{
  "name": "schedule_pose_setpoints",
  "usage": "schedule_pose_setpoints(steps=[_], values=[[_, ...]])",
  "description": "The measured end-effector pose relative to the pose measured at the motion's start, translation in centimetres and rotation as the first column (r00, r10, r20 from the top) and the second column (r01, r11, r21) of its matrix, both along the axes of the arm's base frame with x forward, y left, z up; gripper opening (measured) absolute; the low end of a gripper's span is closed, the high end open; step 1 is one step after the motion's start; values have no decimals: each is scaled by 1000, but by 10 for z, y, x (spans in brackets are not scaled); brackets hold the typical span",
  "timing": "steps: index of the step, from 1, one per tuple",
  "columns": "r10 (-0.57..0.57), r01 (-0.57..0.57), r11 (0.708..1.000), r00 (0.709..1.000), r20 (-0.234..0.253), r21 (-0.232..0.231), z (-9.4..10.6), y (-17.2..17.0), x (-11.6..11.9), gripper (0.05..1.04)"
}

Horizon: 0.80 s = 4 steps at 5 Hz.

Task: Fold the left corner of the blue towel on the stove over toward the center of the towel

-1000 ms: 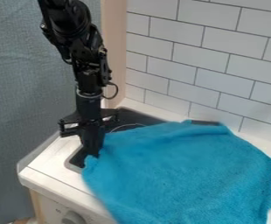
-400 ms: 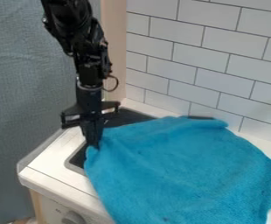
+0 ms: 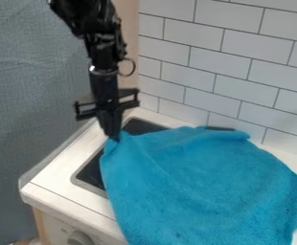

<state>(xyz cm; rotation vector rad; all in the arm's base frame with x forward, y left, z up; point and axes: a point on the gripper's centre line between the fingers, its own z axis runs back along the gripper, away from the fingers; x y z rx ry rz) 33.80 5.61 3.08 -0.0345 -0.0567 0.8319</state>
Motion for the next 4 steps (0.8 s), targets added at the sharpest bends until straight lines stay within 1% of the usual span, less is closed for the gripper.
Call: schedule_pose_setpoints(steps=[1,2,3,4], values=[[-113,114,993,993,23,-35,16,-36,2,51],[-193,196,980,980,55,-45,32,-63,-2,51],[-298,301,951,953,51,-68,30,-94,-9,51],[-371,375,923,927,56,-83,30,-117,-12,51]])
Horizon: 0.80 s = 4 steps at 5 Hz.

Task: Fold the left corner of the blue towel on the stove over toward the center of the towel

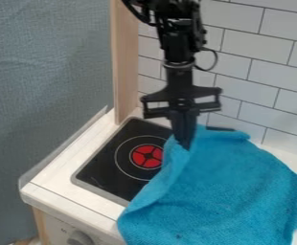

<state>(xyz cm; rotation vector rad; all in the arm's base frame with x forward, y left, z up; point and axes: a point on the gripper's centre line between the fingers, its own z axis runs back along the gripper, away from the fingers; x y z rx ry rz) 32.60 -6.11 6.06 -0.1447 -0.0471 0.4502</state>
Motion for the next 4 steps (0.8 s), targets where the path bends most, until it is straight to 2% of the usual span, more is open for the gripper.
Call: schedule_pose_setpoints(steps=[1,2,3,4], values=[[-45,45,999,998,-42,7,-19,-22,-6,51],[-44,45,999,998,-49,25,-36,-33,-5,68],[-49,53,997,996,-72,52,-45,-37,-9,214],[-41,43,999,997,-58,25,-45,-41,-7,459]])
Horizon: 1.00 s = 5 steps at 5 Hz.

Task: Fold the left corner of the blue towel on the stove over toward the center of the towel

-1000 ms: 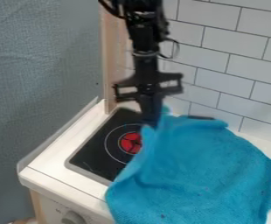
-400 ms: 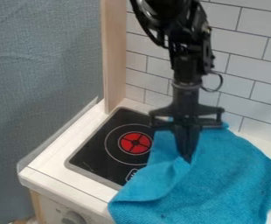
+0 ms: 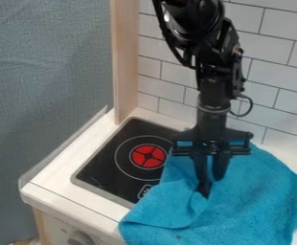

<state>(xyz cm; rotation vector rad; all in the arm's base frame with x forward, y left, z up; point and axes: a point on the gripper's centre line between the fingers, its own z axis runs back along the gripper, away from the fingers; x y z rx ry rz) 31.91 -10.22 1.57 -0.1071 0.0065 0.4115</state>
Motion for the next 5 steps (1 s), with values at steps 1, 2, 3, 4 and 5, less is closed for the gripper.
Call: schedule_pose_setpoints(steps=[1,2,3,4,5], values=[[16,-16,1000,1000,9,-4,-1,1,1,766],[26,-26,1000,1000,1,-2,-2,2,-1,1003],[40,-39,999,999,26,-11,10,4,0,1008],[53,-52,998,997,49,-21,22,7,0,1000],[62,-62,998,995,78,-10,38,11,0,1000]])
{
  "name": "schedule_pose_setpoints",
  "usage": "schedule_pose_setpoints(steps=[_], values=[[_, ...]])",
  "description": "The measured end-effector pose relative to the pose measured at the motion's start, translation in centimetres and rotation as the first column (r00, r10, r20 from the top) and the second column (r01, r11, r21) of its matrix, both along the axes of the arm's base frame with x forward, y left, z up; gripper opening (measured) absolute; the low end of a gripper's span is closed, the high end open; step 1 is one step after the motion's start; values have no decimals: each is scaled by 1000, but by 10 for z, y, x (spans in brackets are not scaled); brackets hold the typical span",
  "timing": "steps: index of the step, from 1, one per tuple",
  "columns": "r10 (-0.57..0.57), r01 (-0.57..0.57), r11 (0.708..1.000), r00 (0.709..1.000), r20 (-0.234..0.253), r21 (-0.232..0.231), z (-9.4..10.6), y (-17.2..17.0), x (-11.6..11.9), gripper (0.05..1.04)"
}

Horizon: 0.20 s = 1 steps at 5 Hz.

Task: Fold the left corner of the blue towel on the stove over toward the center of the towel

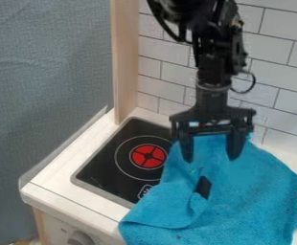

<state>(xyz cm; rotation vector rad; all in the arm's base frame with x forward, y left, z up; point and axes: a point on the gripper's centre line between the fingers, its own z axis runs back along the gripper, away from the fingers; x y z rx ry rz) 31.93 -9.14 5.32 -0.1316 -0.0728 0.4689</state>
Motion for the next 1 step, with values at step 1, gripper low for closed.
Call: schedule_pose_setpoints(steps=[1], values=[[26,-26,1000,999,25,-14,13,6,2,1000]])
